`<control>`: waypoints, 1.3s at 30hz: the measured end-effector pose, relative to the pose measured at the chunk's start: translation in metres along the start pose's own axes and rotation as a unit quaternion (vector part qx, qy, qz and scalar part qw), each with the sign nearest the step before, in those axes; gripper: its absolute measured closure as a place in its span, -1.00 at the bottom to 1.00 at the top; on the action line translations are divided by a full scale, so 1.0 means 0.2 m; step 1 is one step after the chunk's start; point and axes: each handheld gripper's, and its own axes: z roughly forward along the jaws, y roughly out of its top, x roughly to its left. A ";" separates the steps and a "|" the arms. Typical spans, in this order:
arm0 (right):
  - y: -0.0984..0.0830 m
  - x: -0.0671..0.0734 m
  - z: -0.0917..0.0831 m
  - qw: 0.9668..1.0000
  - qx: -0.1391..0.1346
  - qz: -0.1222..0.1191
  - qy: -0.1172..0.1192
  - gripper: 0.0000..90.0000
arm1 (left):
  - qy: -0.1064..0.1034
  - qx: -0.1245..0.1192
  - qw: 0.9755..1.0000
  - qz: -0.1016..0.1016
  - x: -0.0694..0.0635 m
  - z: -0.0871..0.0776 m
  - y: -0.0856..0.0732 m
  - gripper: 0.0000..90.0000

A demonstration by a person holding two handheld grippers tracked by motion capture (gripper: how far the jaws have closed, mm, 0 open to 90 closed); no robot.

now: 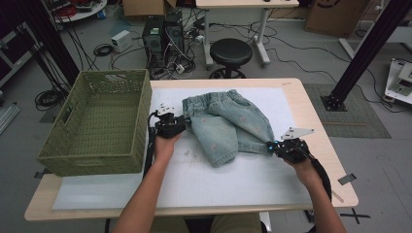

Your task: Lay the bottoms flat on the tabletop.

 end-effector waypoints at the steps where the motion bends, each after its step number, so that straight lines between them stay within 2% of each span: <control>1: 0.01 0.01 0.00 1.000 -0.007 0.003 0.000 0.90 | -0.004 -0.001 1.000 -0.004 0.00 -0.01 0.00 0.33; 3: 0.03 0.01 -0.01 1.000 -0.028 0.007 0.006 0.76 | -0.009 -0.002 1.000 -0.007 0.00 -0.03 0.01 0.18; 6: 0.06 0.04 -0.02 0.999 -0.051 0.010 0.003 0.63 | -0.025 -0.004 1.000 -0.009 -0.02 -0.07 -0.01 0.09; 8: 0.08 0.06 -0.01 0.998 -0.055 0.013 0.006 0.51 | -0.036 -0.006 0.999 -0.005 -0.05 -0.10 -0.03 0.09; 13: 0.11 0.10 0.06 0.999 -0.033 0.011 -0.007 0.27 | -0.071 0.000 0.997 0.006 -0.12 -0.15 -0.10 0.08; 16: 0.13 0.13 0.10 1.000 -0.023 0.015 -0.012 0.16 | -0.095 -0.005 0.995 0.013 -0.16 -0.17 -0.13 0.08; 19: 0.14 0.15 0.14 1.000 -0.017 0.013 -0.020 0.15 | -0.117 -0.002 0.993 0.025 -0.19 -0.18 -0.14 0.08; 22: 0.16 0.15 0.17 0.999 -0.009 0.019 -0.032 0.15 | -0.132 0.010 0.991 0.025 -0.23 -0.16 -0.15 0.07; 26: 0.15 0.16 0.20 0.999 0.012 0.019 -0.040 0.19 | -0.126 0.044 0.990 0.033 -0.31 -0.08 -0.15 -0.06; 30: 0.15 0.15 0.23 0.999 0.025 0.021 -0.040 0.19 | -0.100 0.084 0.990 0.055 -0.38 0.02 -0.17 -0.10; 32: 0.14 0.15 0.25 0.998 0.031 0.024 -0.039 0.19 | -0.084 0.092 0.990 0.062 -0.39 0.04 -0.17 -0.06; 34: 0.14 0.15 0.26 0.998 0.034 0.023 -0.038 0.19 | -0.069 0.093 0.991 0.066 -0.39 0.04 -0.17 0.12; 36: 0.14 0.14 0.26 0.999 0.034 0.019 -0.036 0.22 | -0.053 0.095 0.991 0.076 -0.39 0.04 -0.17 0.52; 39: 0.14 0.13 0.26 0.999 0.035 0.014 -0.037 0.40 | -0.050 0.078 0.993 0.074 -0.37 0.01 -0.15 0.81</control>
